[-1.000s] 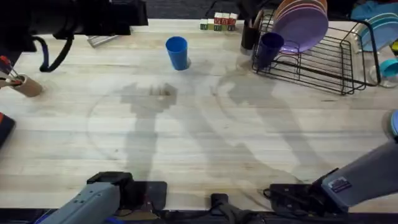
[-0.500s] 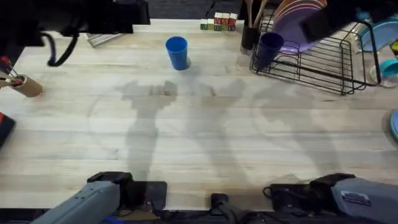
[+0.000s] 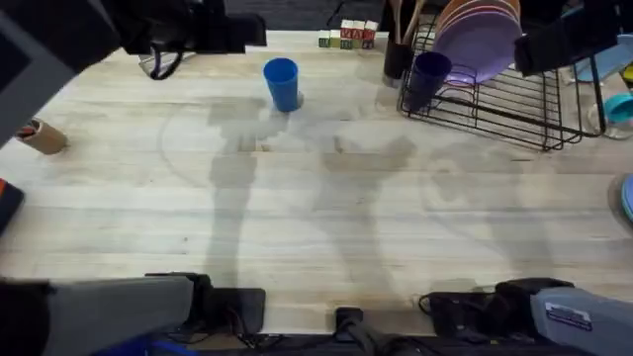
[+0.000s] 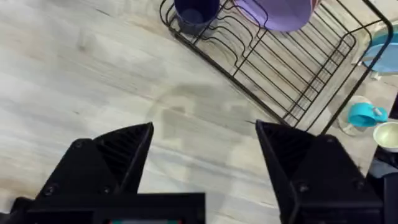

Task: Pick up the cup on the table and put them onto the rack.

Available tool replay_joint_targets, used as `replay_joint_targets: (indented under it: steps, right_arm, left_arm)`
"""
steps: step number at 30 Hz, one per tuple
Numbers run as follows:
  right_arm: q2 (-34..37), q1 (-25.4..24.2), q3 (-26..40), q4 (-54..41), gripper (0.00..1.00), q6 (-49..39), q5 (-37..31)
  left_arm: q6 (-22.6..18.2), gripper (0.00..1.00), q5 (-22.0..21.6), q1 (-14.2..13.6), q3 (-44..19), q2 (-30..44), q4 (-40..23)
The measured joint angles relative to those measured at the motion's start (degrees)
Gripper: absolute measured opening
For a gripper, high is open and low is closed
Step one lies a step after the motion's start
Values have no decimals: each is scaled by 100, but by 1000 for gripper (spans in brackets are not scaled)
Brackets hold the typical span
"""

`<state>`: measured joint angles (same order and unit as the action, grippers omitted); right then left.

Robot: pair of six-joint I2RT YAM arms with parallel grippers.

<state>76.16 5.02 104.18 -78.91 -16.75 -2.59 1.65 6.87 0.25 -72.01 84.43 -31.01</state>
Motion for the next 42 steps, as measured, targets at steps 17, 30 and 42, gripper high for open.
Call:
replay_joint_targets:
  steps: [17, 30, 42]
  right_arm:
    - [-2, 0, 0, 67, 993, 111, 53]
    - [-1, 0, 0, 79, 993, 173, 53]
    - [-2, 0, 0, 81, 993, 175, 53]
  left_arm:
    - [208, 993, 549, 0, 0, 1182, 557]
    - [229, 993, 581, 0, 0, 1425, 776]
    - [385, 923, 582, 0, 0, 1779, 813]
